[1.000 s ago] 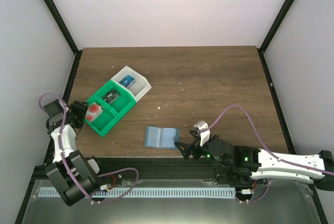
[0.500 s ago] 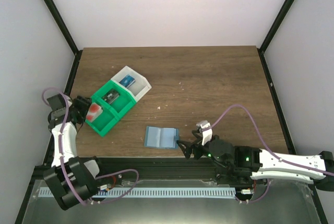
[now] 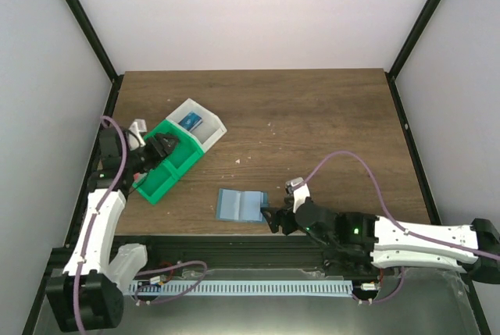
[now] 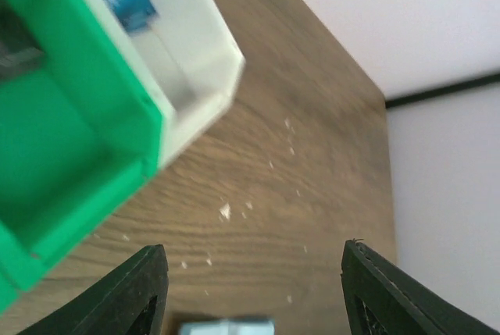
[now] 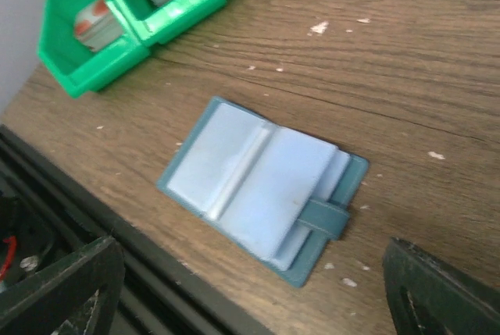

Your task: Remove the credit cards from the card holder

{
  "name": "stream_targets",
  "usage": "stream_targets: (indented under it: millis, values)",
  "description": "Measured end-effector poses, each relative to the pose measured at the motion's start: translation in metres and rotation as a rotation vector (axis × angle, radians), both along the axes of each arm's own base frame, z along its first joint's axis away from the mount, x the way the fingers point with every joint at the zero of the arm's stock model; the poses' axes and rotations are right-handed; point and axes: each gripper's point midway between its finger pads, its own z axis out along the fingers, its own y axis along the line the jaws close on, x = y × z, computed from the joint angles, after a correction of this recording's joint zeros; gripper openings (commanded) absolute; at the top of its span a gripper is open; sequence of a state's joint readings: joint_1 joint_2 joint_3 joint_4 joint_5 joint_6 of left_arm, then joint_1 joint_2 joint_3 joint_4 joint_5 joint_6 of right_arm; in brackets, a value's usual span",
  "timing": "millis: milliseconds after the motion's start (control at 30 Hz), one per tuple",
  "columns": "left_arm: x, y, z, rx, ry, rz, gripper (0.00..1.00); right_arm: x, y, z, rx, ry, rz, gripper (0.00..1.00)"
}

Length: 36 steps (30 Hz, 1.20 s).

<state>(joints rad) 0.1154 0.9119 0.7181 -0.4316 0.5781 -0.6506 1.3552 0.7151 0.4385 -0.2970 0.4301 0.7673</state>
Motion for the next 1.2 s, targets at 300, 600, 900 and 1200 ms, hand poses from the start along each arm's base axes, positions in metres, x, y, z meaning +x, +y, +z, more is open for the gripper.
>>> stream_targets:
  millis: [300,600,900,1200]
  values:
    - [-0.044,-0.097,-0.020,0.020,0.019,-0.370,0.92,0.016,-0.004,-0.019,-0.041,0.079,-0.060,1.00]
    - [-0.065,-0.120,0.022,0.076,-0.164,-0.520,1.00,0.028,-0.006,0.057,0.070,0.052,-0.155,1.00]
    - [-0.086,-0.110,0.106,0.116,-0.494,-0.503,1.00,0.029,-0.044,0.132,0.271,-0.002,-0.238,1.00]
    - [-0.105,-0.100,0.134,0.126,-0.641,-0.470,1.00,0.023,-0.076,0.157,0.422,-0.009,-0.278,1.00]
